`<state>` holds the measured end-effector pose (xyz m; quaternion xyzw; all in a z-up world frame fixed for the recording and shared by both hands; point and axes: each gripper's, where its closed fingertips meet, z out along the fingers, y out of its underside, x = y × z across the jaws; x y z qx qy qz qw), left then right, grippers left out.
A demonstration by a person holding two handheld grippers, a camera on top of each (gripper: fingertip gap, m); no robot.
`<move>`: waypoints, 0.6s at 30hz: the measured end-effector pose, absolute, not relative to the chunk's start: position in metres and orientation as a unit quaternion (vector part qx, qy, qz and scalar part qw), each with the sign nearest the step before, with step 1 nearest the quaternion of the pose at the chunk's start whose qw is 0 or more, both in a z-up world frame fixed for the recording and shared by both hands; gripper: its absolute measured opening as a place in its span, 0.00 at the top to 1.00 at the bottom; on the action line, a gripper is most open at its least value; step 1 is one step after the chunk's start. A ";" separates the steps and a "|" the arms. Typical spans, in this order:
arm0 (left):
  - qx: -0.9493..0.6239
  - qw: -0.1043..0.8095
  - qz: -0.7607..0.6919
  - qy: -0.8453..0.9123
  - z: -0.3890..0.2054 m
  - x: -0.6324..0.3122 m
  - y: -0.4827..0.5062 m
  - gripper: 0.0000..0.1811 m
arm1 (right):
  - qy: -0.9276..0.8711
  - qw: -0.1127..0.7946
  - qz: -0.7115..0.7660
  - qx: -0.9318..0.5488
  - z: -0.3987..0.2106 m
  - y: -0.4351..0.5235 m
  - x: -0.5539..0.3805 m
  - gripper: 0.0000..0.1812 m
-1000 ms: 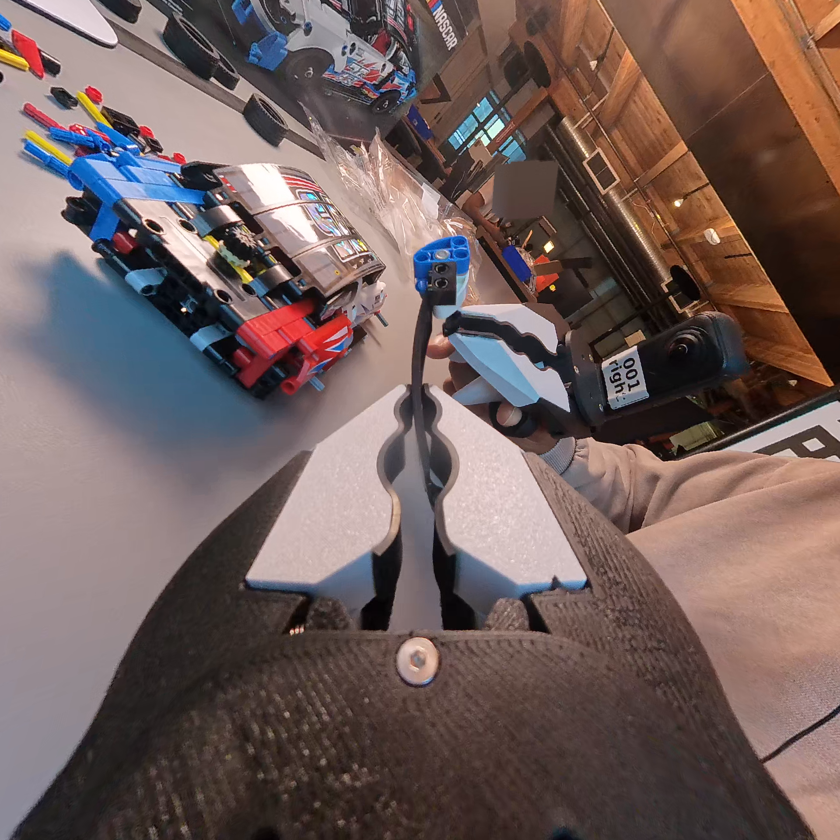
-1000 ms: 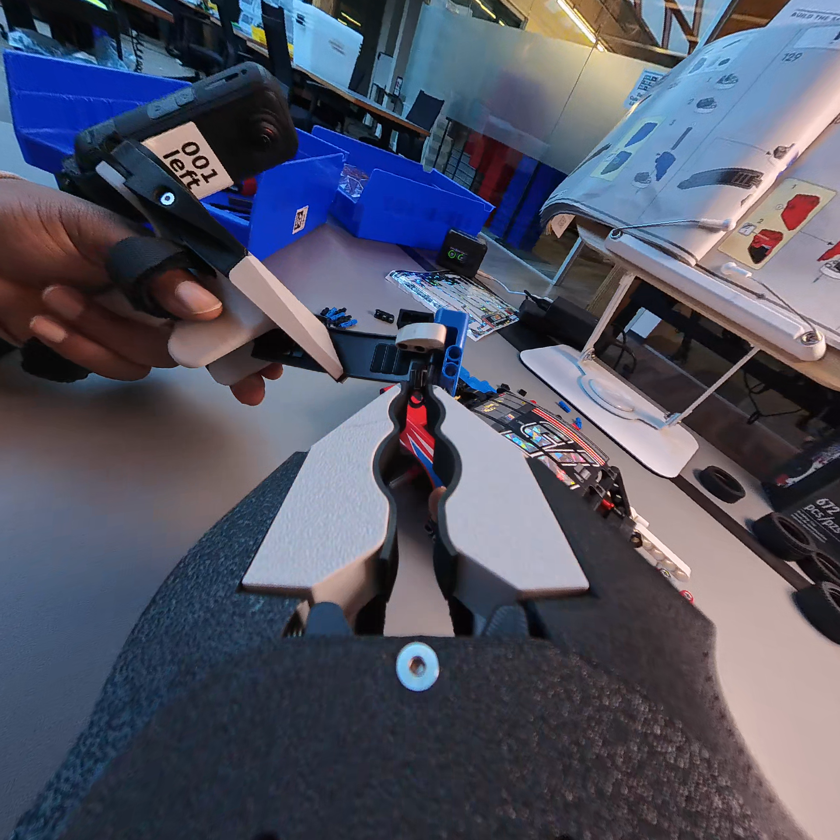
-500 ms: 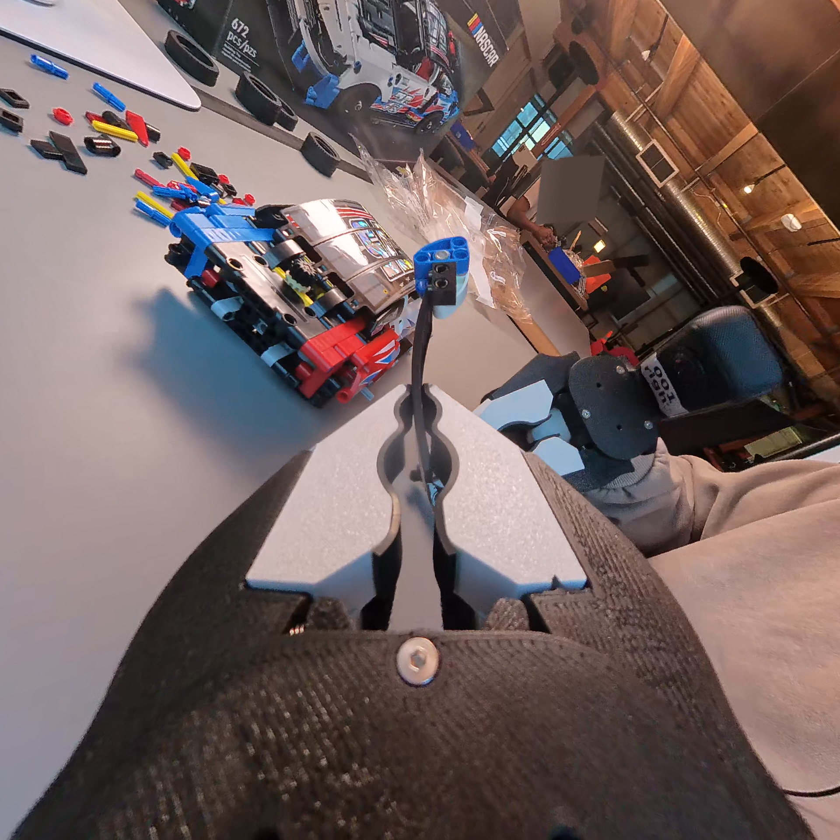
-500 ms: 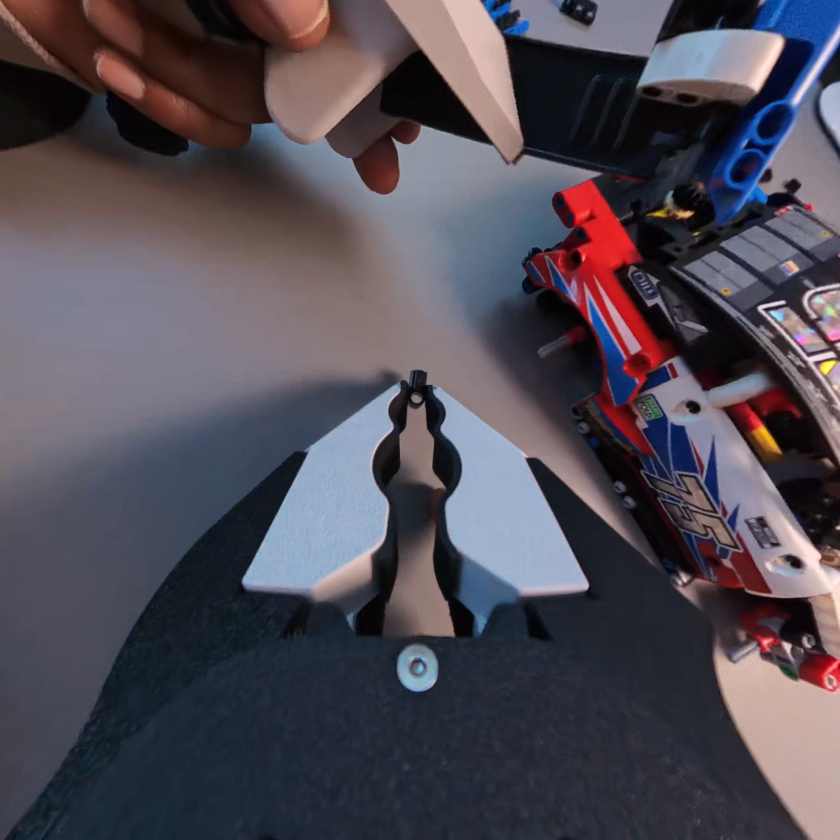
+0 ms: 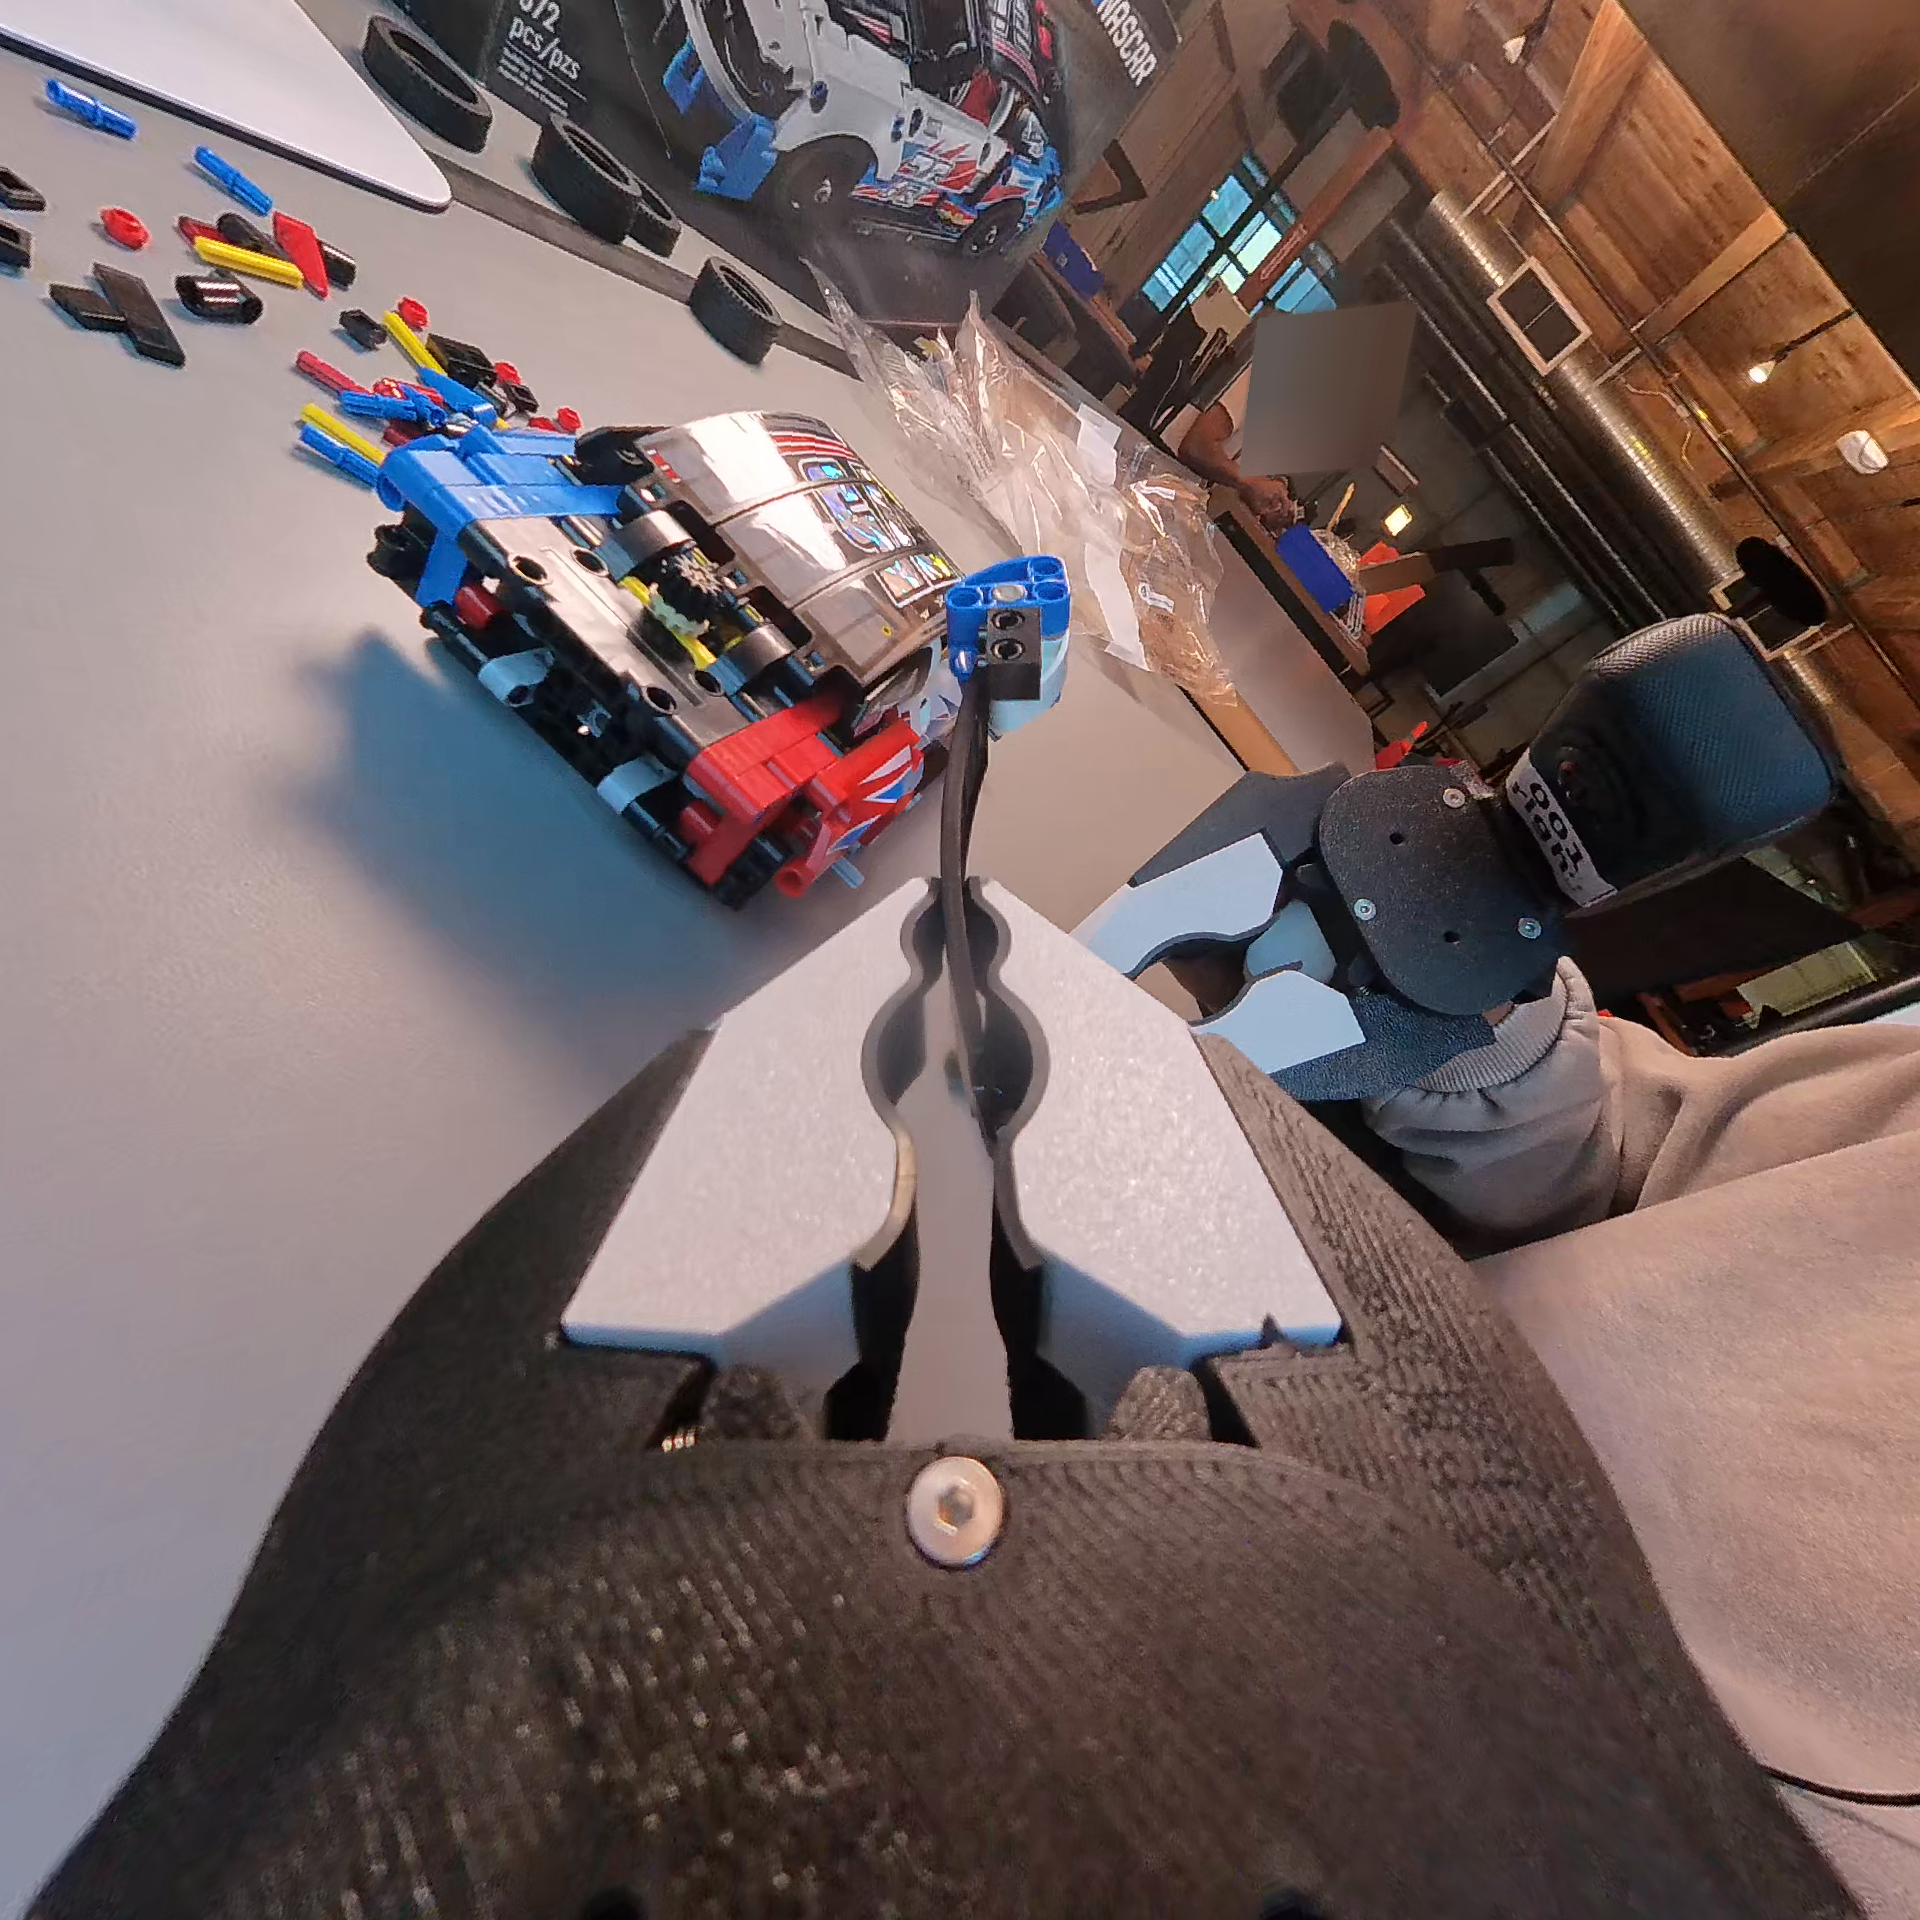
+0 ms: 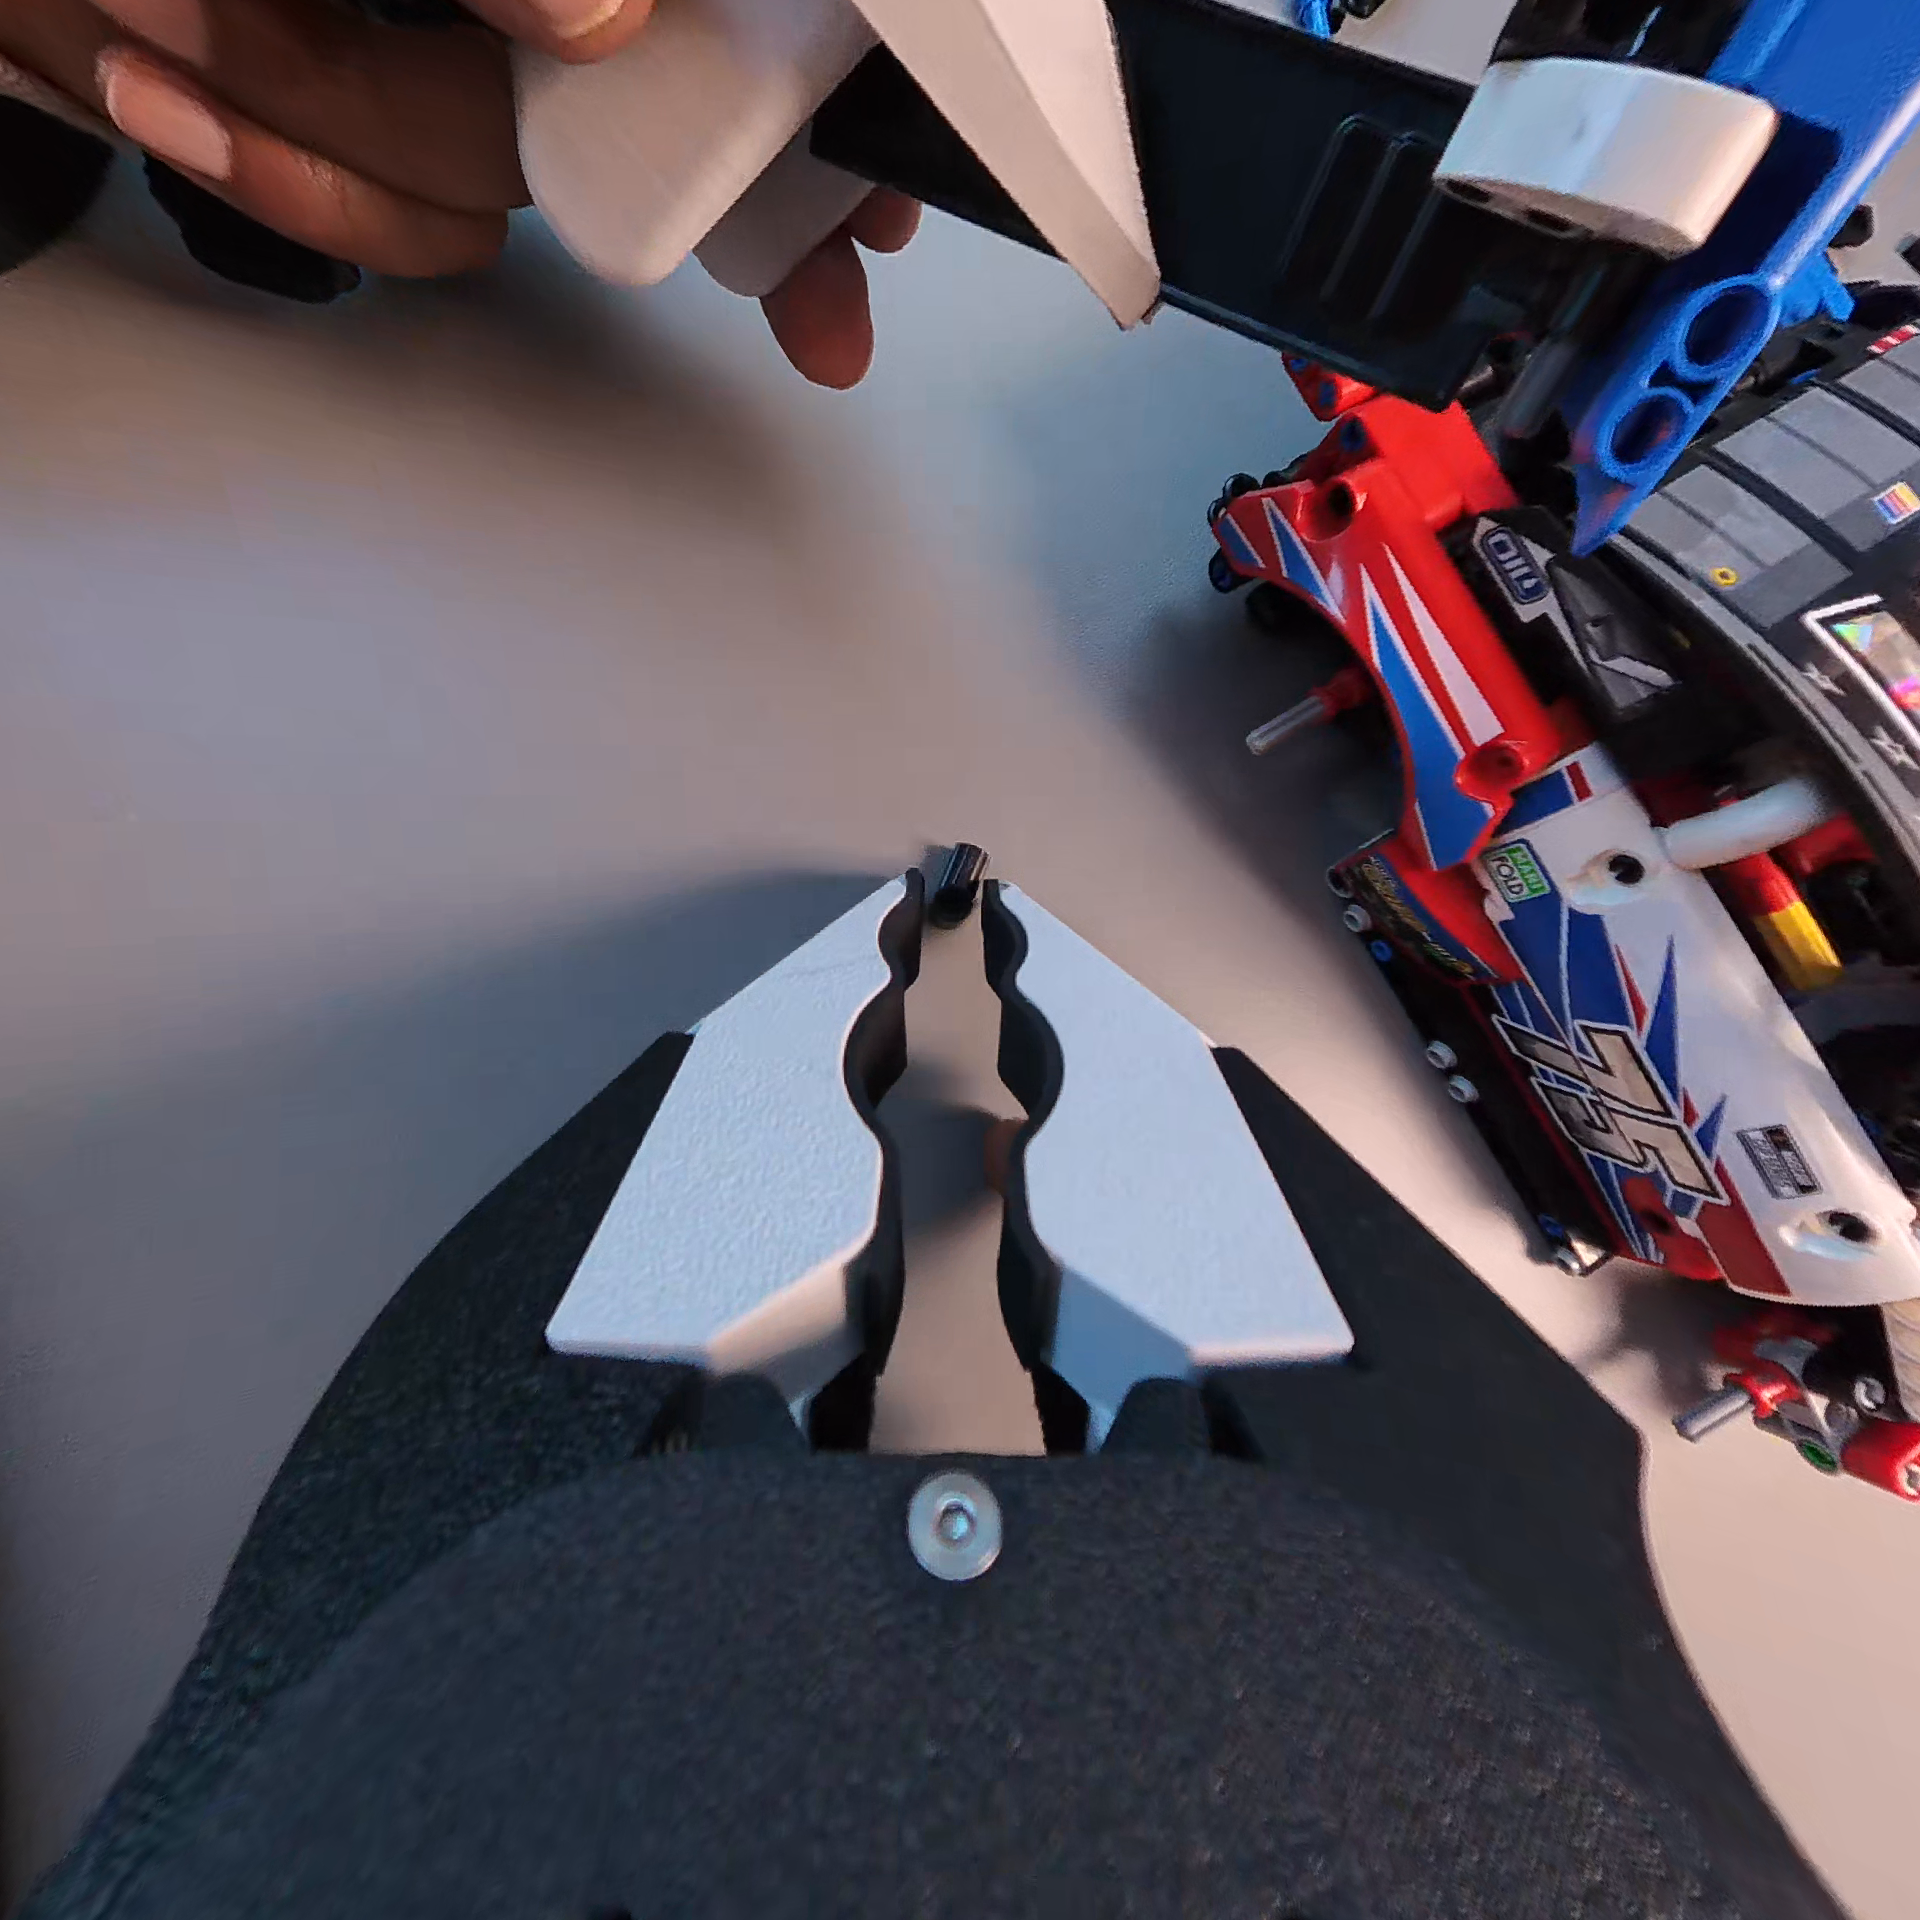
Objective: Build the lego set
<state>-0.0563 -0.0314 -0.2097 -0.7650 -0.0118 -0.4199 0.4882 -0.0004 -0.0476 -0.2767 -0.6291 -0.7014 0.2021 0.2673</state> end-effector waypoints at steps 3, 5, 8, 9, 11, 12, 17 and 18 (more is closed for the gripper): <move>-0.766 0.488 -0.420 -0.012 -0.210 -0.056 -0.032 1.00 | -0.699 0.265 0.209 -0.630 -0.276 -0.048 -0.001 0.95; -0.766 0.488 -0.420 -0.012 -0.210 -0.057 -0.032 1.00 | -0.694 0.270 0.225 -0.629 -0.270 -0.046 -0.001 0.92; -0.764 0.485 -0.426 -0.010 -0.210 -0.055 -0.033 1.00 | -0.673 0.322 0.287 -0.600 -0.235 -0.036 -0.006 0.87; -0.761 0.483 -0.432 -0.008 -0.209 -0.054 -0.034 1.00 | -0.658 0.350 0.310 -0.590 -0.219 -0.028 -0.007 0.85; -0.752 0.479 -0.453 -0.003 -0.206 -0.048 -0.036 1.00 | -0.629 0.383 0.356 -0.575 -0.195 -0.015 -0.006 0.82; -0.747 0.476 -0.463 0.000 -0.204 -0.045 -0.037 1.00 | -0.617 0.394 0.377 -0.568 -0.186 -0.010 -0.005 0.80; -0.747 0.465 -0.474 0.037 -0.204 -0.028 -0.043 1.00 | -0.597 0.420 0.447 -0.517 -0.180 -0.012 -0.011 0.75; -0.750 0.463 -0.470 0.047 -0.205 -0.025 -0.044 1.00 | -0.596 0.422 0.458 -0.507 -0.178 -0.017 -0.014 0.75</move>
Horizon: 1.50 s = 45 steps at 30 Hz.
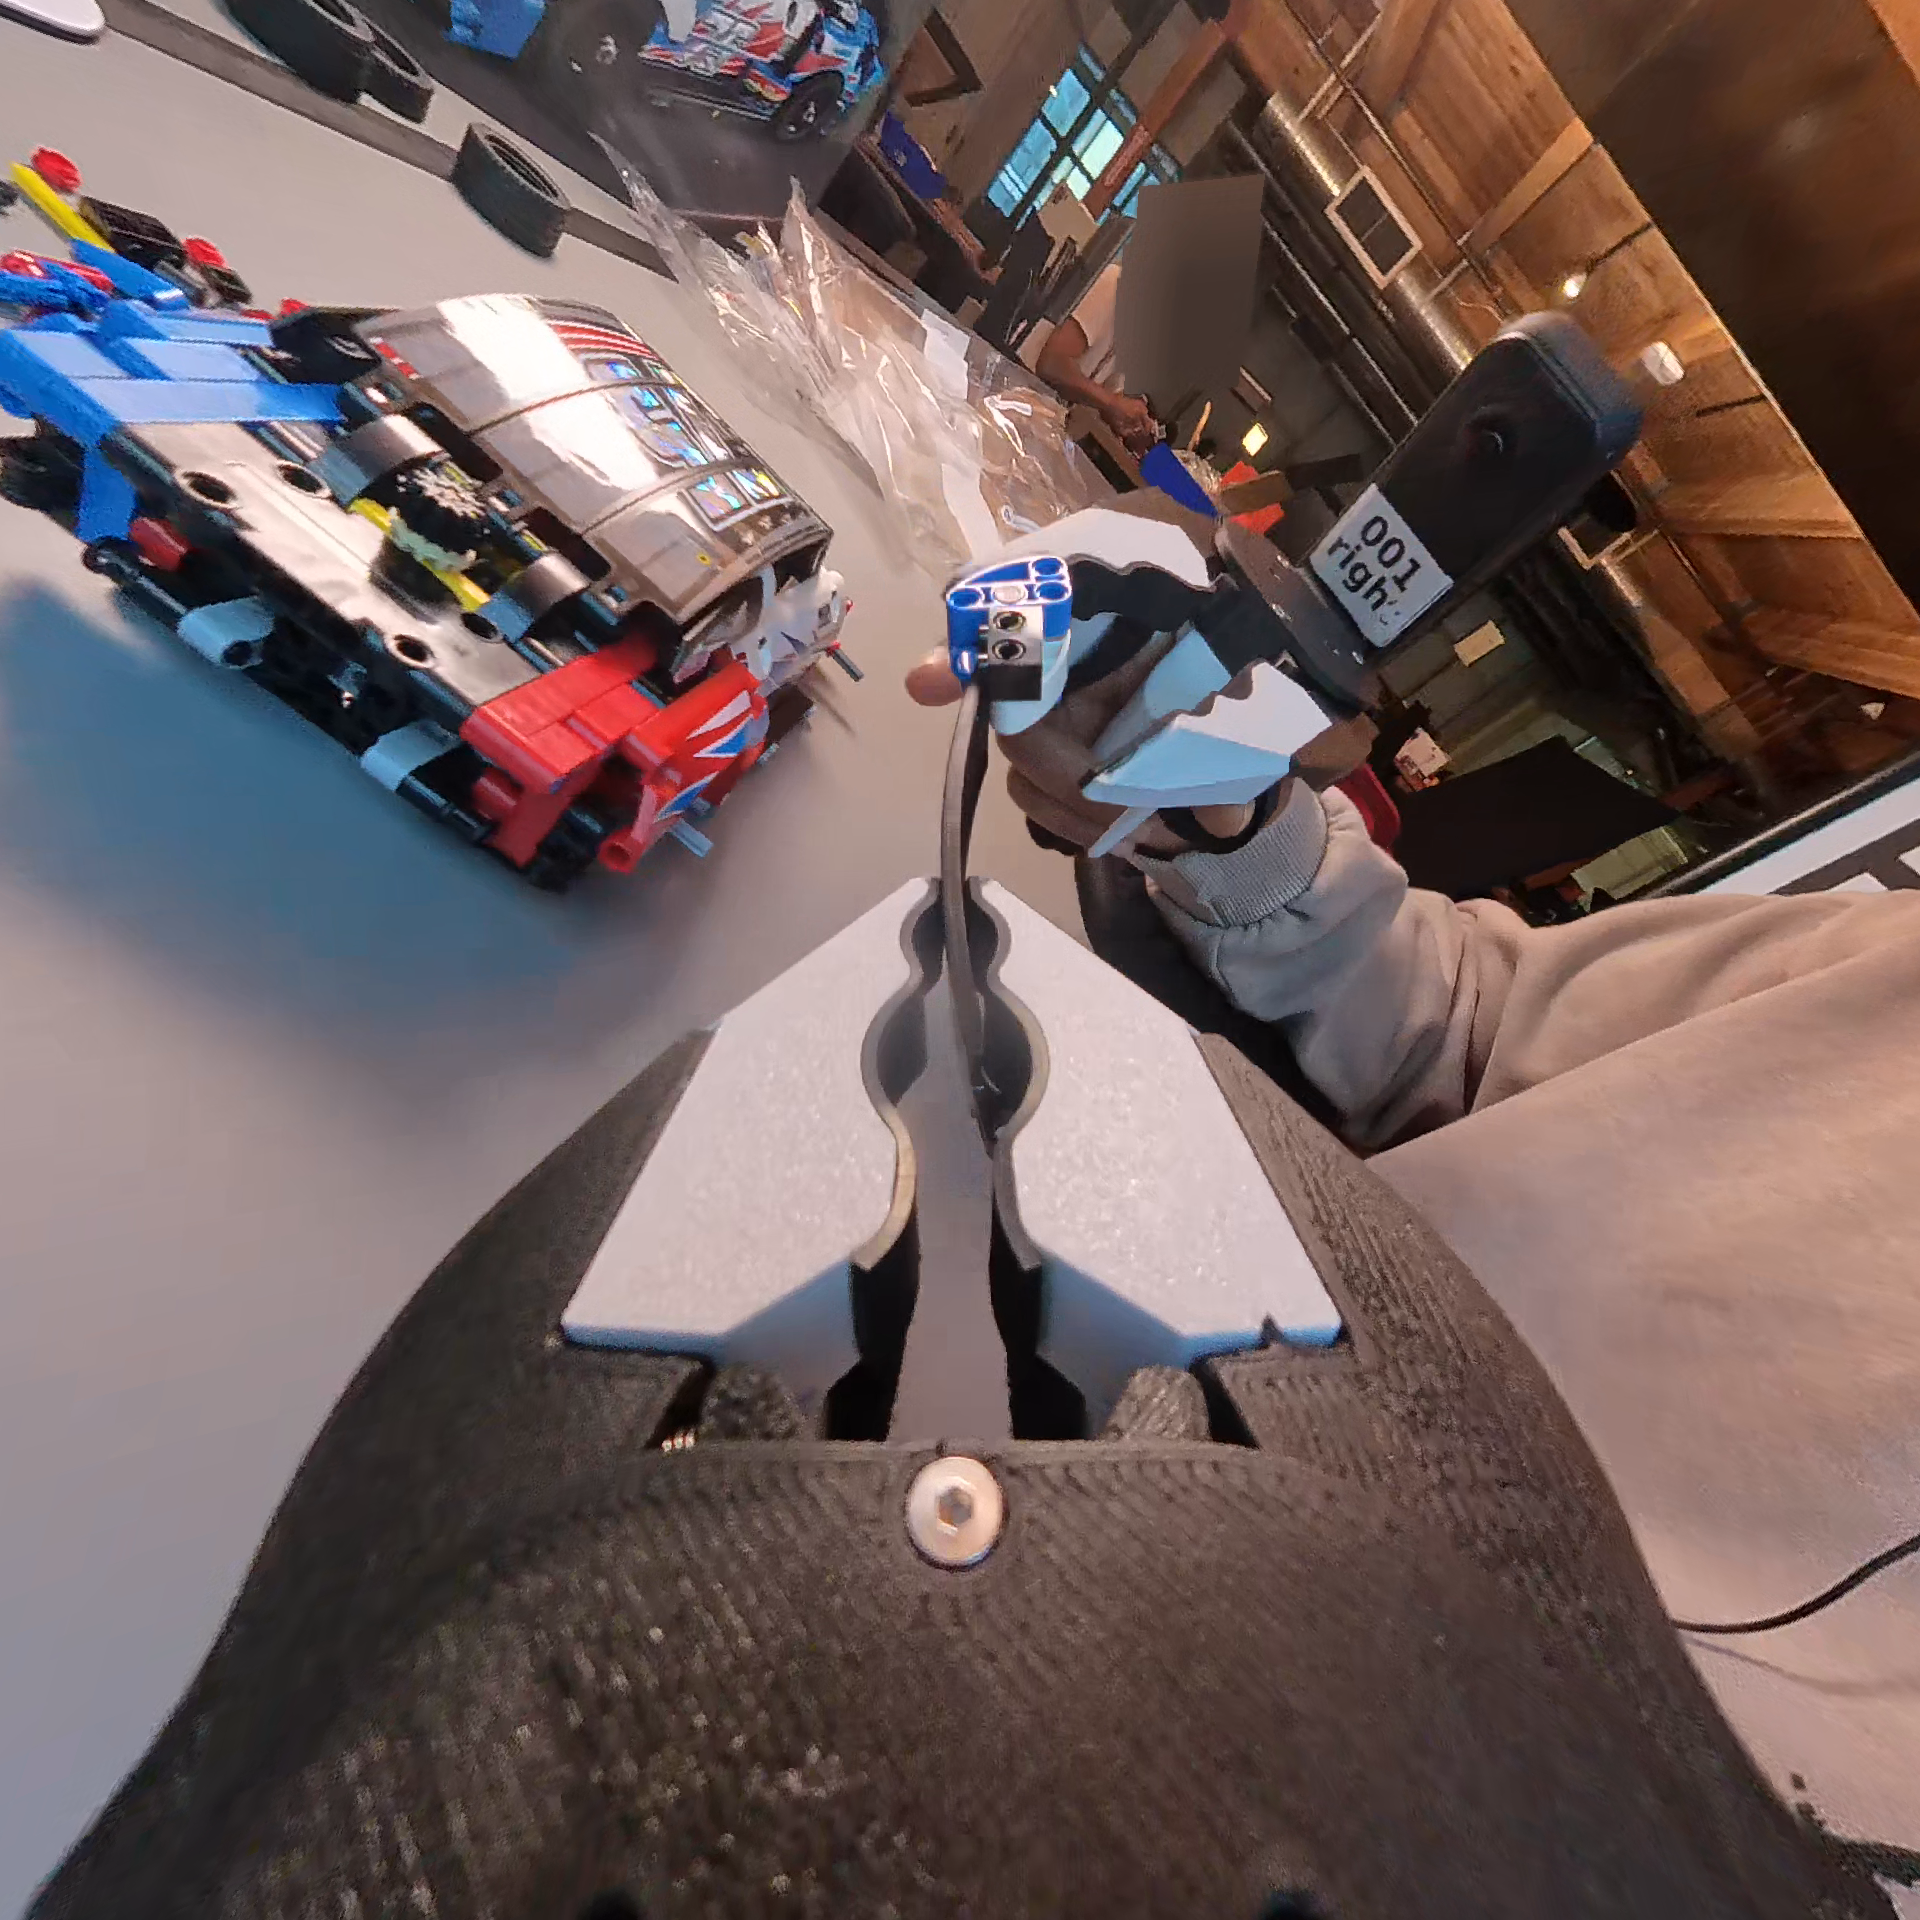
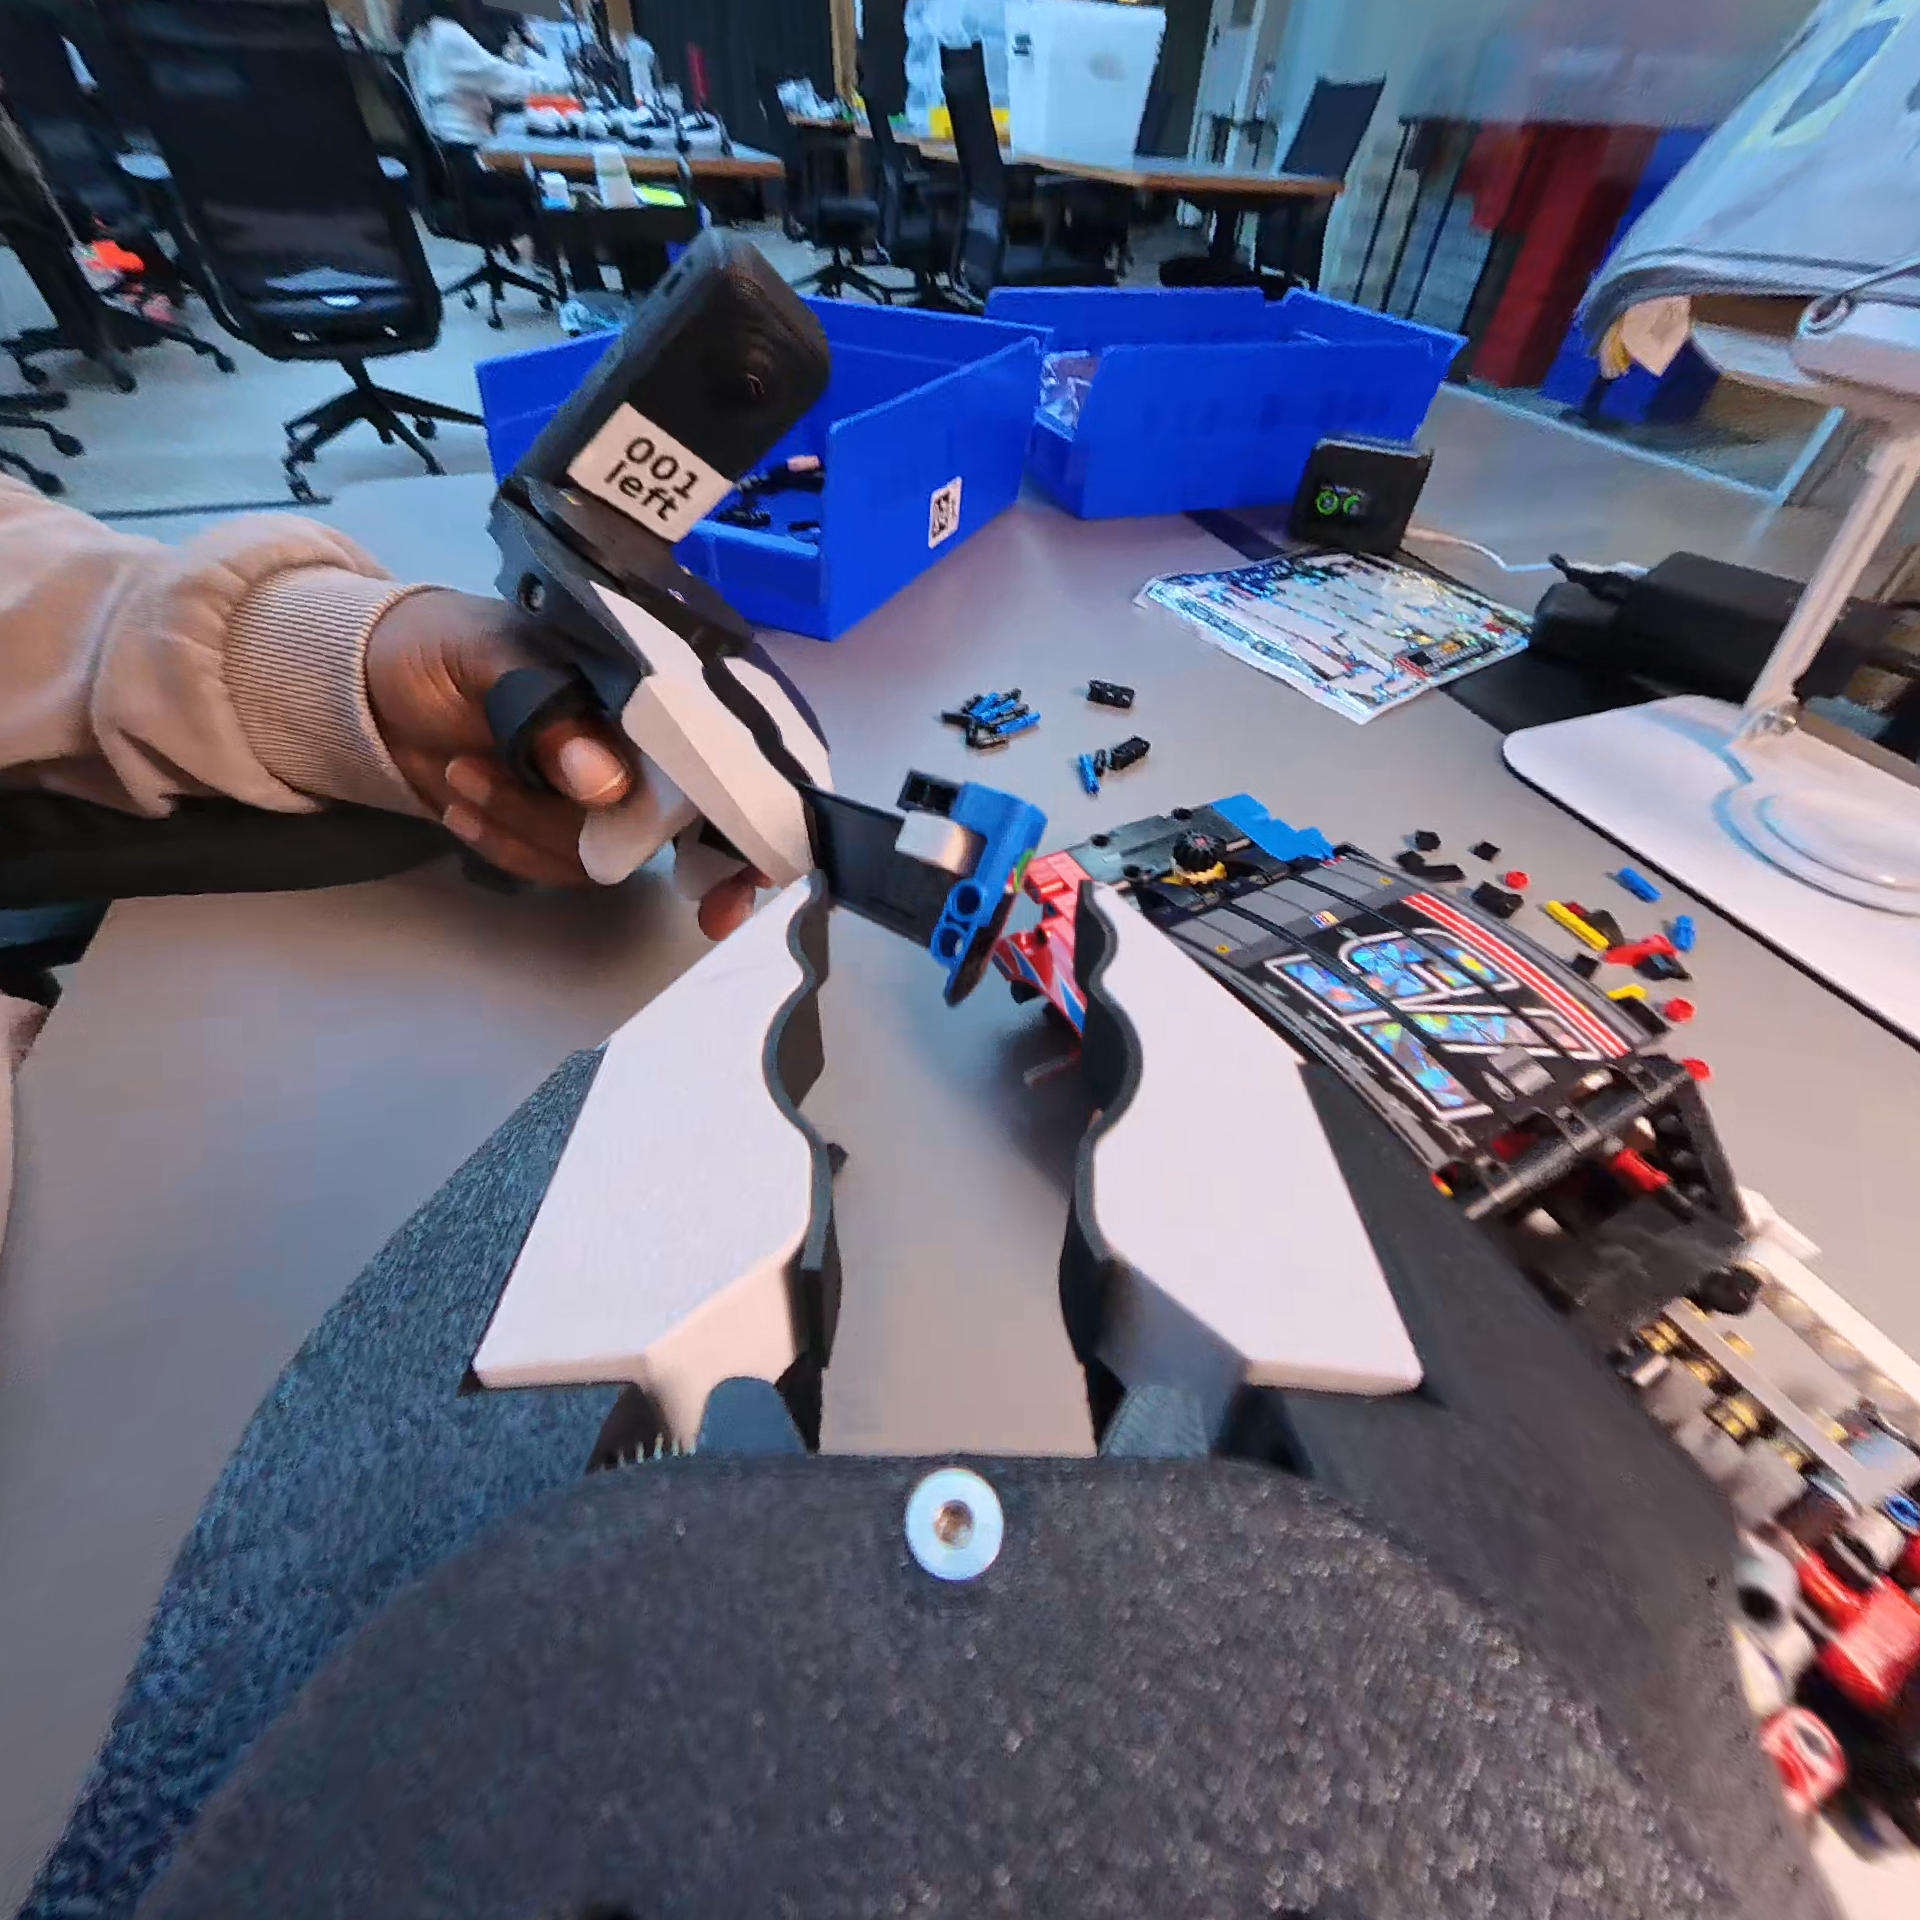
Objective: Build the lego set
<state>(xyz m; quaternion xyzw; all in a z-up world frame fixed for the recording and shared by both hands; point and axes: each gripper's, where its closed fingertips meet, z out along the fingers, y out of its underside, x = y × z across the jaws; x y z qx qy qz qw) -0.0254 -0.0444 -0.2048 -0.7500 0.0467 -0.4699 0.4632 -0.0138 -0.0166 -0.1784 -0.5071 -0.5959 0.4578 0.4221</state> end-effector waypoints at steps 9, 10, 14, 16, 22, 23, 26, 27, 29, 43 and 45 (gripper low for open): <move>-0.768 0.447 -0.444 0.109 -0.215 -0.010 -0.054 1.00 | -0.623 0.389 0.474 -0.486 -0.186 -0.033 -0.019 0.84; -0.767 0.447 -0.448 0.109 -0.214 -0.009 -0.054 1.00 | -0.617 0.381 0.484 -0.490 -0.185 -0.033 -0.018 0.84; -0.762 0.446 -0.455 0.114 -0.213 -0.007 -0.055 1.00 | -0.605 0.358 0.504 -0.502 -0.184 -0.034 -0.016 0.84; -0.760 0.445 -0.460 0.120 -0.212 -0.005 -0.056 1.00 | -0.599 0.343 0.513 -0.511 -0.183 -0.034 -0.016 0.84; -0.760 0.423 -0.470 0.151 -0.208 0.003 -0.056 0.96 | -0.607 0.313 0.505 -0.527 -0.189 -0.036 -0.014 0.84; -0.761 0.419 -0.471 0.154 -0.209 0.004 -0.055 0.96 | -0.608 0.310 0.507 -0.527 -0.189 -0.037 -0.013 0.84; -0.765 0.408 -0.470 0.163 -0.210 0.008 -0.053 0.97 | -0.611 0.309 0.504 -0.527 -0.189 -0.039 -0.011 0.84; -0.767 0.405 -0.470 0.166 -0.211 0.009 -0.053 0.98 | -0.613 0.308 0.502 -0.527 -0.189 -0.039 -0.011 0.84; -0.770 0.400 -0.468 0.169 -0.212 0.010 -0.052 0.98 | -0.615 0.306 0.499 -0.529 -0.191 -0.040 -0.010 0.84; -0.795 0.429 -0.415 0.109 -0.215 -0.014 -0.024 1.00 | -0.610 0.373 0.417 -0.561 -0.200 -0.018 -0.015 0.76; -0.796 0.430 -0.414 0.103 -0.214 -0.018 -0.022 1.00 | -0.605 0.383 0.417 -0.559 -0.196 -0.013 -0.014 0.77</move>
